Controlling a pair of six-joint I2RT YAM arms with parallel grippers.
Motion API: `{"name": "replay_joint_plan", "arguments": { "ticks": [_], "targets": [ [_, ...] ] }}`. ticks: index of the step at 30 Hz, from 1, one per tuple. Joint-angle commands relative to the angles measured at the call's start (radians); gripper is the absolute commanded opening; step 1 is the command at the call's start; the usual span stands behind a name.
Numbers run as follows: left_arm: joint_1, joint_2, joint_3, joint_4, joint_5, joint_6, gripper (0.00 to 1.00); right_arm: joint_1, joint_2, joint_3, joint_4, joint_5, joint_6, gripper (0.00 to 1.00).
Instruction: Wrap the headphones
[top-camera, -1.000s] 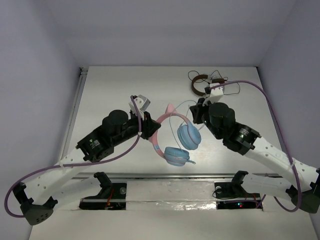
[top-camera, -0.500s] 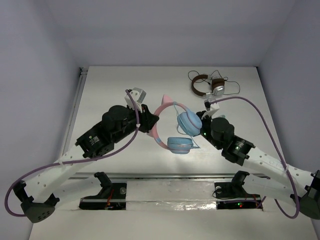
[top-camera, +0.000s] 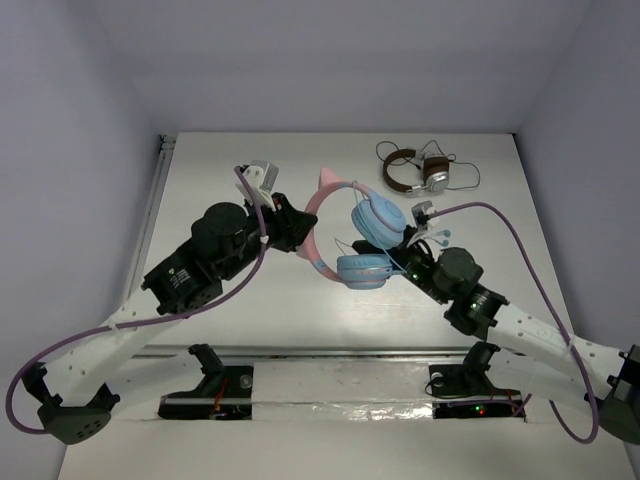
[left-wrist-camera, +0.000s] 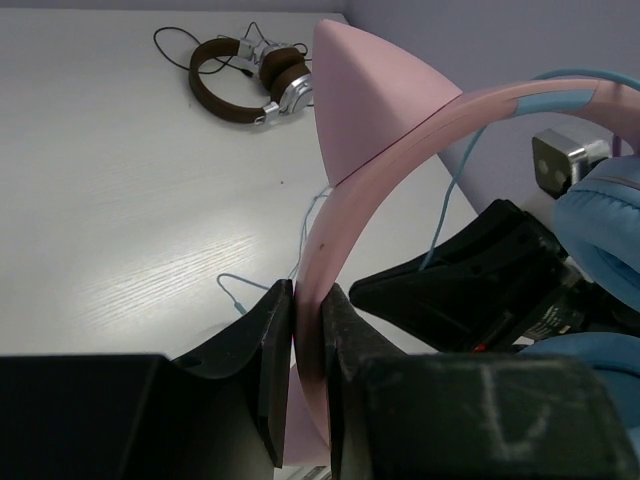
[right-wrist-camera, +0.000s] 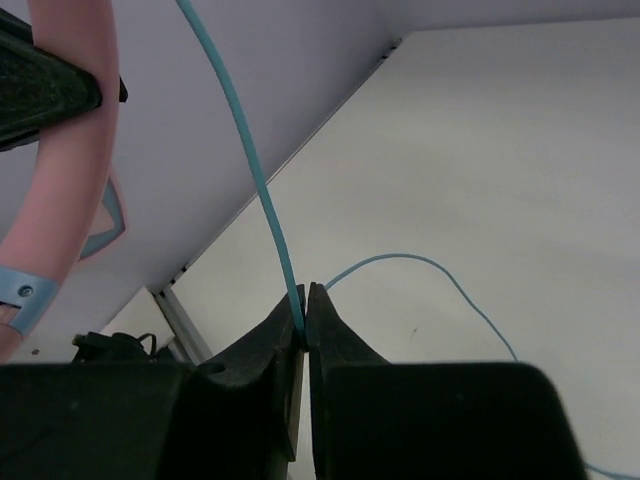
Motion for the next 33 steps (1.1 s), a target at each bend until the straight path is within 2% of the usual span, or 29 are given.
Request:
{"name": "replay_joint_plan", "arguments": {
  "ticks": [1,2,4,5,8,14,19,27,29,33],
  "targets": [
    [0.004,-0.003,0.06,0.16,0.021,-0.071,0.0,0.0,0.03,0.004,0.106,0.001,-0.02,0.12],
    [0.004,0.0,0.065,0.165,0.027,-0.073,0.0,0.0,0.028,0.007,0.099,0.024,-0.041,0.22],
    [0.004,0.011,0.077,0.166,0.04,-0.07,0.0,0.0,0.015,-0.002,0.091,0.084,-0.06,0.36],
    [0.004,0.016,0.095,0.162,0.041,-0.068,0.0,0.0,0.007,-0.01,0.095,0.104,-0.073,0.51],
    [0.004,0.023,0.125,0.151,0.044,-0.067,0.0,0.0,-0.007,-0.034,0.115,0.166,-0.081,0.67],
    [0.004,0.046,0.186,0.134,0.057,-0.061,0.0,0.0,0.117,-0.058,0.197,0.161,-0.087,0.76],
    [0.004,0.065,0.232,0.114,0.063,-0.059,0.0,0.0,0.188,-0.002,0.117,0.292,-0.15,0.77],
    [0.004,0.089,0.287,0.102,0.087,-0.049,0.0,-0.072,0.307,0.011,0.183,0.227,-0.181,0.78],
    [0.004,0.094,0.306,0.096,0.087,-0.044,0.0,-0.097,0.386,0.028,0.206,0.154,-0.182,0.78],
    [0.004,0.099,0.332,0.077,0.074,-0.035,0.0,-0.097,0.49,0.07,0.201,0.138,-0.158,0.77]
  ]
}}
